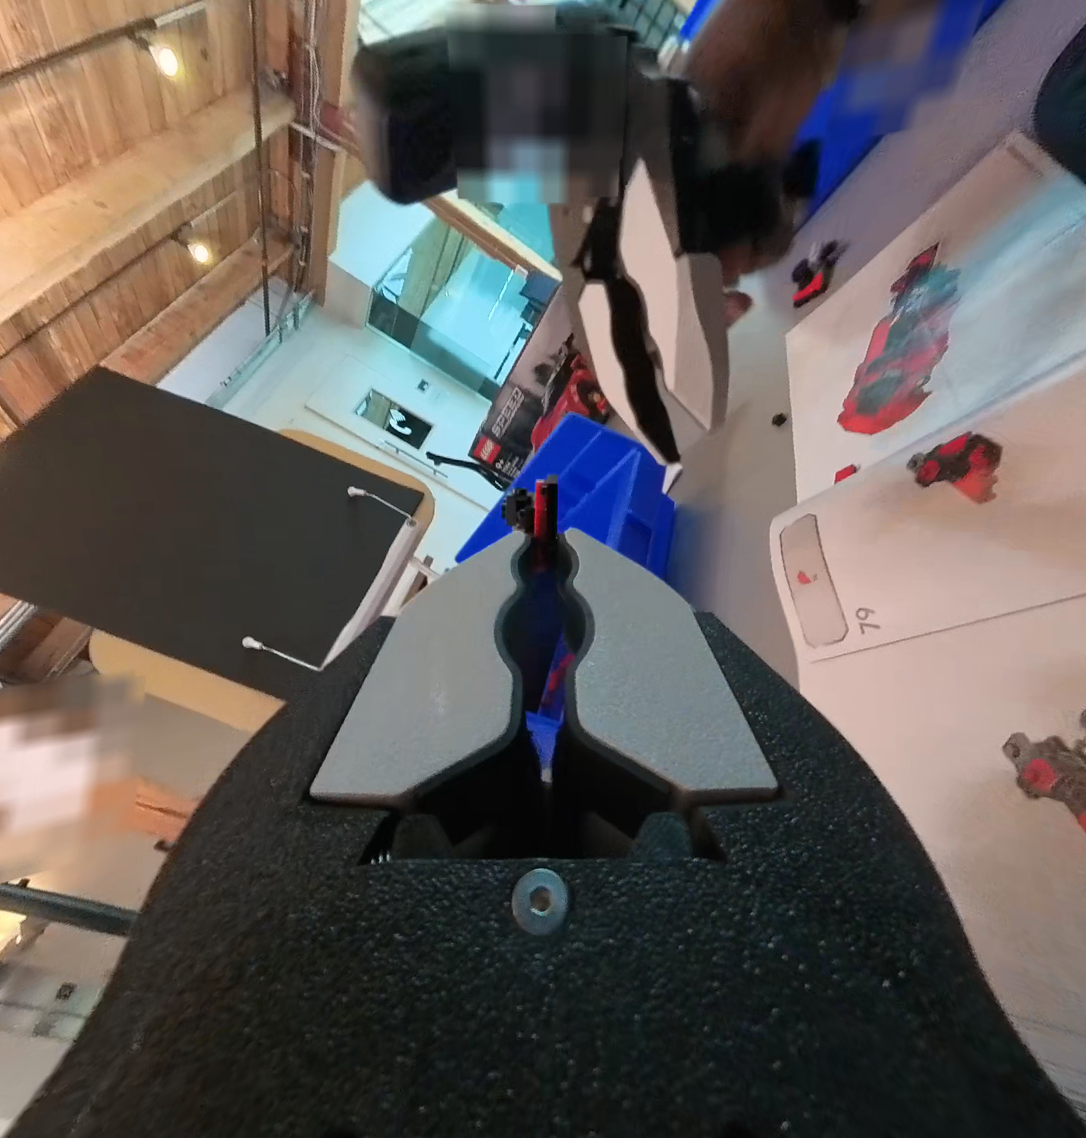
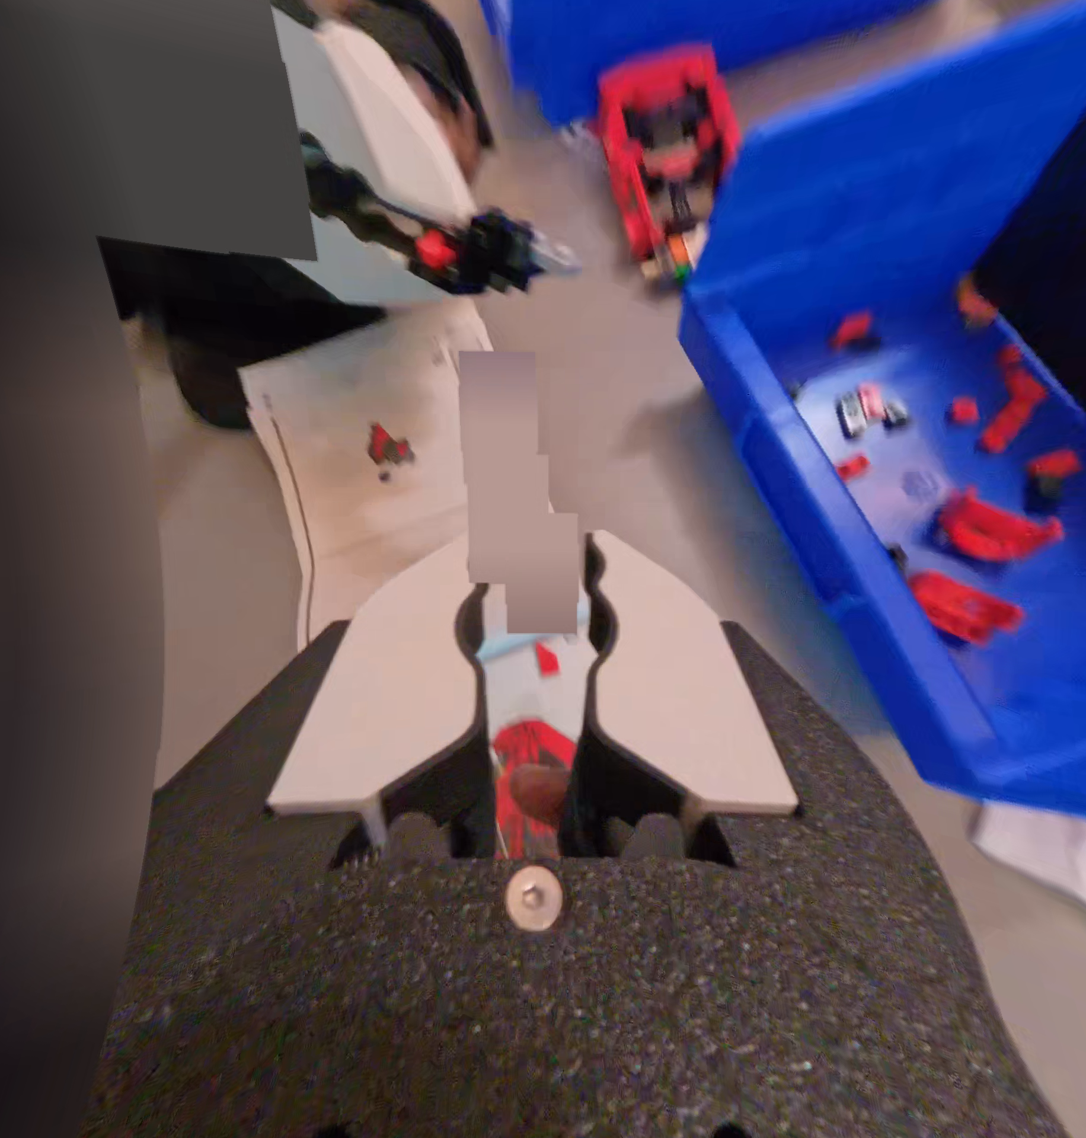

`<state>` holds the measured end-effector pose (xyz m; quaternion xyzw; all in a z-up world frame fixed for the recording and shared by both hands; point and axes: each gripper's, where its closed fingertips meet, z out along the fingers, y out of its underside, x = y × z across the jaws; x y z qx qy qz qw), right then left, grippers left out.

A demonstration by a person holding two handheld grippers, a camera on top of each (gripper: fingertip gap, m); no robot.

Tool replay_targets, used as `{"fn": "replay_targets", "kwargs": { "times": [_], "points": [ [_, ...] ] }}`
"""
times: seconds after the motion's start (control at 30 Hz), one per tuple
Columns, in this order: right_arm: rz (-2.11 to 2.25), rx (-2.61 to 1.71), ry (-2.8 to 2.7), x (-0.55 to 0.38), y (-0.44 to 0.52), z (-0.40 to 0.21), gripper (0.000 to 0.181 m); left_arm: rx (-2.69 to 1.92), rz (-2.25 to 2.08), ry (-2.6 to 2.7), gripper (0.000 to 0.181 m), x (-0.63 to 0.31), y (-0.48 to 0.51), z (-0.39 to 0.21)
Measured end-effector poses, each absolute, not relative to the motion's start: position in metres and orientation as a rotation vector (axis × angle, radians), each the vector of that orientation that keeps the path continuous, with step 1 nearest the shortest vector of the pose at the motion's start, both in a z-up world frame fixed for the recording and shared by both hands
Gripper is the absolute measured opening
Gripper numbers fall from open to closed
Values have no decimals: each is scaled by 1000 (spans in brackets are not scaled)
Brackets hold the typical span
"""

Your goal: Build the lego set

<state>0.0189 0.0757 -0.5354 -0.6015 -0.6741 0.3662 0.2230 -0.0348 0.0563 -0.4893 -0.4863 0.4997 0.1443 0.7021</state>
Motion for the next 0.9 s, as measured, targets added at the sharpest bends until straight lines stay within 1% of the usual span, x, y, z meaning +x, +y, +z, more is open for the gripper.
{"fn": "replay_targets", "kwargs": {
  "times": [0.03,0.07,0.13,0.17,0.23,0.3,0.4,0.47,0.5,0.6,0.8,0.9],
  "points": [
    [945,-1720,-1891,22,87,-533,37,-1098,323,1105,5,-37,58,-490],
    [877,-1743,-1896,22,102,-527,41,-1111,323,1093,5,-40,60,-491],
    [789,-1736,-1885,14,131,-511,36,-1138,312,1071,5,-46,63,-491],
    [763,-1730,-1887,7,145,-503,28,-1151,303,1058,5,-48,65,-491],
    [720,-1692,-1961,-9,167,-497,1,-1178,286,1037,5,-54,67,-492],
    [646,-1654,-2087,-26,187,-505,0,-1196,278,1021,5,-59,69,-492],
    [545,-1658,-2292,-49,207,-537,0,-1205,261,1010,5,-62,70,-492],
    [479,-1675,-2397,-62,215,-566,14,-1208,252,1014,5,-61,70,-493],
    [423,-1685,-2436,-65,218,-579,18,-1211,246,1015,5,-60,70,-494],
    [303,-1638,-2461,-76,229,-601,15,-1218,237,1018,5,-61,71,-496],
    [190,-1529,-2433,-86,238,-605,10,-1225,221,1000,6,-64,72,-495],
    [145,-1519,-2432,-89,240,-611,10,-1226,218,996,6,-65,72,-495]
  ]
}}
